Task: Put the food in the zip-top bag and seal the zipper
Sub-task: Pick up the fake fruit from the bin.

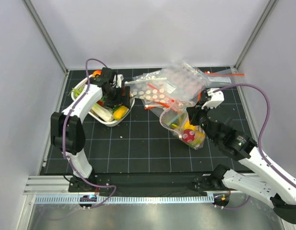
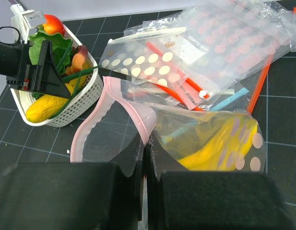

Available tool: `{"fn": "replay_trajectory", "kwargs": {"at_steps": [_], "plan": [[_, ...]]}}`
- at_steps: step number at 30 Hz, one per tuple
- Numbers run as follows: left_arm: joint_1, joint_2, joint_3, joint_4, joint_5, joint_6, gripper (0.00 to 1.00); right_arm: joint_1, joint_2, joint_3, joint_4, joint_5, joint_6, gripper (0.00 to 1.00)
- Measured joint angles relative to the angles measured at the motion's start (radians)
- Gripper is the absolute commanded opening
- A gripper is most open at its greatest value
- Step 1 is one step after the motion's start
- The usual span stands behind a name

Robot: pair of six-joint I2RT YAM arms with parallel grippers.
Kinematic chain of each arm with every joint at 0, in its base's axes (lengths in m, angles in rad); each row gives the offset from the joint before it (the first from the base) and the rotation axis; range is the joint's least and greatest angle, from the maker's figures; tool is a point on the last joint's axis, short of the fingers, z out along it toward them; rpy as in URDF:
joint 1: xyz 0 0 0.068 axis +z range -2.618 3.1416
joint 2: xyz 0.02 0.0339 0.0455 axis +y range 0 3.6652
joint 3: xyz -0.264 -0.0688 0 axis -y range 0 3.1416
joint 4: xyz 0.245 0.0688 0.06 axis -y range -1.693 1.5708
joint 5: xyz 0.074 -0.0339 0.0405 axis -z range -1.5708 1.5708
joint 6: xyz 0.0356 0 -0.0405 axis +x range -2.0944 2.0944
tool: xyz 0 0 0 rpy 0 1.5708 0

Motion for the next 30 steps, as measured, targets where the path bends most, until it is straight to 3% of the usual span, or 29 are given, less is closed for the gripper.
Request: {"fn": "replay_trajectory", "kwargs": {"at_steps": [16, 30], "plan": [[-0.037, -0.328, -0.131, 0.042, -0.086, 0.001, 0.99, 0.000, 0.000, 0.000, 0.000, -0.002, 0.000, 0.06], [-0.092, -0.268, -0.207, 0.048, -0.111, 0.019, 0.92, 0.000, 0.008, 0.000, 0.006, -0.003, 0.000, 0.06]]}}
